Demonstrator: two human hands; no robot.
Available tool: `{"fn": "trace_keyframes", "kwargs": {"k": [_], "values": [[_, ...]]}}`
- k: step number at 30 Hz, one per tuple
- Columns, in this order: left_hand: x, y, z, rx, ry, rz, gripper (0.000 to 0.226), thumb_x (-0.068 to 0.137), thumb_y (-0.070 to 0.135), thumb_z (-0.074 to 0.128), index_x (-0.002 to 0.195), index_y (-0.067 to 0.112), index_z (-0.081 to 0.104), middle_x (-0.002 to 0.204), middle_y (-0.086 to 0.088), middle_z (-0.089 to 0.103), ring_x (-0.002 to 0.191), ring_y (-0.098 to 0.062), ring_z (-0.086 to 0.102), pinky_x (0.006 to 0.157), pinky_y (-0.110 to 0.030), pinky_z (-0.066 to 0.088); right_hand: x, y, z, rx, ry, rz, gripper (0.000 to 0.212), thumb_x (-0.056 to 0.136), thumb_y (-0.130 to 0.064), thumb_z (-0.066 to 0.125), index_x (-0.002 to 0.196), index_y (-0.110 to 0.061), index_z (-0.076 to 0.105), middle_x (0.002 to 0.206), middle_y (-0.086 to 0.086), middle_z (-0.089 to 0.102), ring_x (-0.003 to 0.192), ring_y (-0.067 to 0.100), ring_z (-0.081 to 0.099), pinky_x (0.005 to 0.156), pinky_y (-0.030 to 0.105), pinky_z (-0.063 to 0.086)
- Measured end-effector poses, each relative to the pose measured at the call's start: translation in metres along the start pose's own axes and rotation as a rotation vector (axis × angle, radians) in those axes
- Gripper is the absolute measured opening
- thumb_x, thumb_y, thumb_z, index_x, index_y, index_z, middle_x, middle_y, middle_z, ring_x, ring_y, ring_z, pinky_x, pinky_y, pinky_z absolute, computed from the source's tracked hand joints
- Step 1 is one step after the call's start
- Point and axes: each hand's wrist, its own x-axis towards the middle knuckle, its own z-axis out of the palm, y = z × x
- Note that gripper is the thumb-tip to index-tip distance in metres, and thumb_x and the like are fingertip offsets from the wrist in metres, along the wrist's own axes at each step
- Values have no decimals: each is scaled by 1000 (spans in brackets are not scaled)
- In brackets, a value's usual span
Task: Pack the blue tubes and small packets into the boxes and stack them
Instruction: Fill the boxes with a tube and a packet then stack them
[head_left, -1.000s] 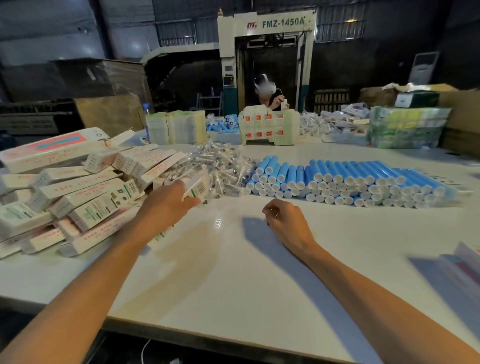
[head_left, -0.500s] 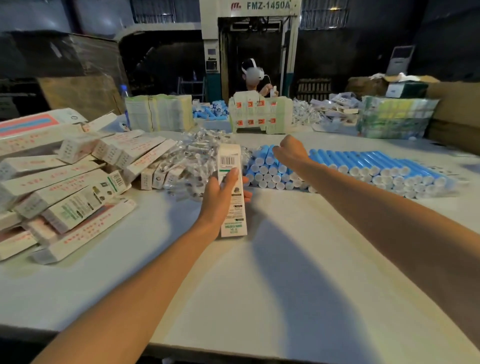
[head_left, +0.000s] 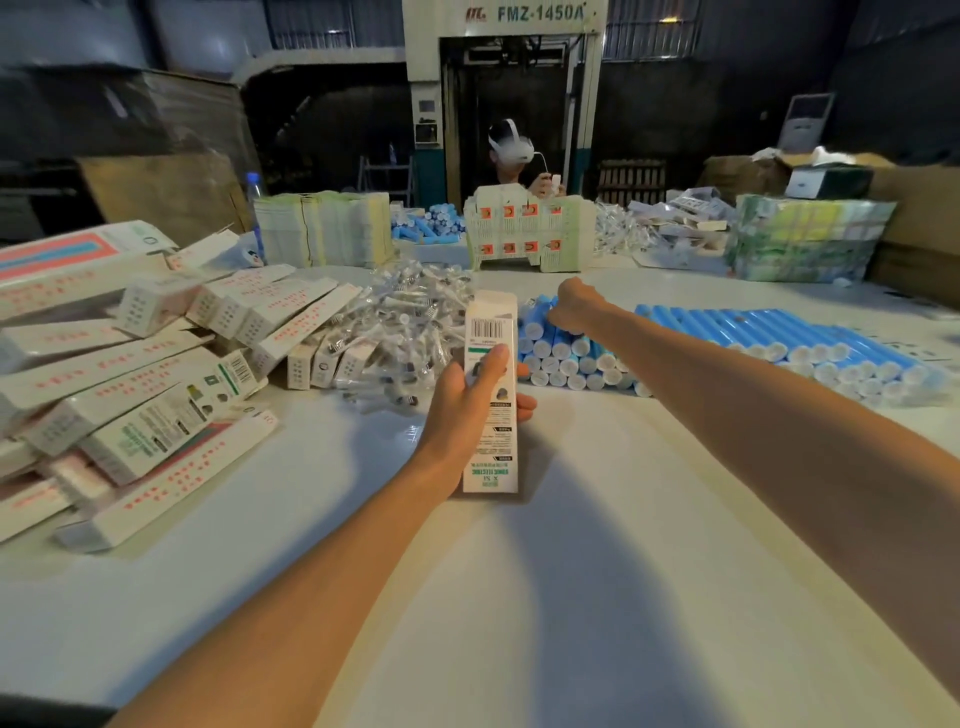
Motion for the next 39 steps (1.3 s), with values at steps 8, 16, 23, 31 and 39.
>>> {"fn": "trace_keyframes", "kwargs": {"k": [8,16,23,31,39], "values": [[-8,7,3,-108,-80,-78,42,106,38,56,133,7,63,107,-11,79,76,-21,75,66,-28,60,-55,17,-13,585,118,82,46,110,-28,36,145,1,31,100,15,56,88,29,55,81,44,49],[-21,13,15,-139,-315,-44,41,103,16,68,142,8,56,130,-18,73,113,-43,73,100,-55,59,-151,45,-55,1149,183,-119,29,110,-37,43,117,-12,56,110,0,60,92,11,52,78,30,40],[-30,18,21,-137,-299,-36,43,96,17,79,134,7,62,129,-16,74,106,-47,75,96,-54,62,-182,34,-100,1268,262,-493,46,102,-17,65,134,-18,34,101,6,61,86,14,61,91,37,57],[-32,21,21,-78,-295,6,43,99,19,76,136,7,57,126,-15,75,105,-44,76,92,-50,63,-170,30,-89,1049,128,-476,101,95,-4,71,160,-38,1,137,3,57,98,11,74,72,20,59],[-33,19,27,-52,-239,16,42,101,16,71,139,9,56,126,-15,74,105,-42,76,94,-54,63,-164,22,-97,606,-72,-651,83,88,-7,79,145,-37,27,125,-10,51,108,11,60,79,21,61]]}}
